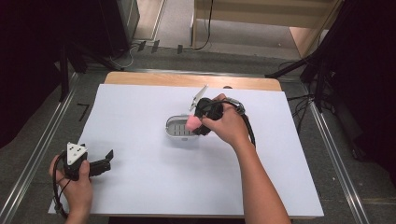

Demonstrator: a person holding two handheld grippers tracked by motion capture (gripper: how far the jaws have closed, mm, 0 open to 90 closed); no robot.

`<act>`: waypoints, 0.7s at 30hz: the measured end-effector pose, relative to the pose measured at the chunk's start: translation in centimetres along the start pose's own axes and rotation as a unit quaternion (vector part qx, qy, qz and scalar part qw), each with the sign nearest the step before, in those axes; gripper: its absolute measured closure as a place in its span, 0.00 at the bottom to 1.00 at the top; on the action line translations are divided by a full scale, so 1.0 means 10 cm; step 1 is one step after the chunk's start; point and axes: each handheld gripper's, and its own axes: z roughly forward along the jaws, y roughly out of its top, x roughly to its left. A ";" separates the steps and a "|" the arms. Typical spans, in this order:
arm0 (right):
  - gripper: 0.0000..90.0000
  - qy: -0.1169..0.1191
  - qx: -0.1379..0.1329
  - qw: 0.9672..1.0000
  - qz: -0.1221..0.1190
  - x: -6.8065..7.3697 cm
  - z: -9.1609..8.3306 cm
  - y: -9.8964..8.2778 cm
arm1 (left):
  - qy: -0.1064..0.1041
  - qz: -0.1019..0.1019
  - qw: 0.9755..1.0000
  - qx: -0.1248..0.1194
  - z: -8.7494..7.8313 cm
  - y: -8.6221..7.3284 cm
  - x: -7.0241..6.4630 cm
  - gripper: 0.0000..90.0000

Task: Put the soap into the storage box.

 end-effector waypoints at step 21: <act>0.43 0.017 -0.006 0.997 -0.080 -0.01 0.19 0.23 | -0.002 -0.002 1.000 0.002 0.00 0.00 0.00 0.00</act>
